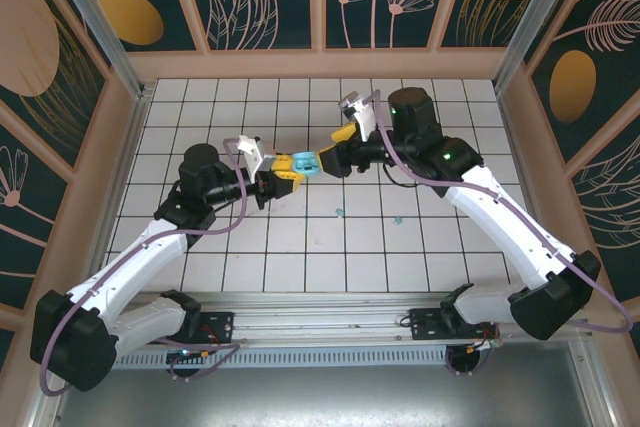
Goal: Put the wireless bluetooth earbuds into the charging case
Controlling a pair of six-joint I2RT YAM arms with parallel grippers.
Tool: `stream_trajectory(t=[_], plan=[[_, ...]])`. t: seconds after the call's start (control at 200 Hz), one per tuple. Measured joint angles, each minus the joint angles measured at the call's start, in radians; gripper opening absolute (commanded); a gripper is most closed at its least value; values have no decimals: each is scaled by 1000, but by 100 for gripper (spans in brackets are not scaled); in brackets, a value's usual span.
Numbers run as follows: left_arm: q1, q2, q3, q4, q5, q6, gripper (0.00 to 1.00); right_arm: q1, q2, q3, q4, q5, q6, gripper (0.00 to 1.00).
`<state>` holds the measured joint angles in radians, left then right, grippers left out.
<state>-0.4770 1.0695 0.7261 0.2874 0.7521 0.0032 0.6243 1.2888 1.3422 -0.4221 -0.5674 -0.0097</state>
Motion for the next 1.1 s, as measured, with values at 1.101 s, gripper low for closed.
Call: stream_trajectory(t=[1.101], plan=[[0,105,21,30,49,-7,0,161,-197,-192,19,310,63,78]])
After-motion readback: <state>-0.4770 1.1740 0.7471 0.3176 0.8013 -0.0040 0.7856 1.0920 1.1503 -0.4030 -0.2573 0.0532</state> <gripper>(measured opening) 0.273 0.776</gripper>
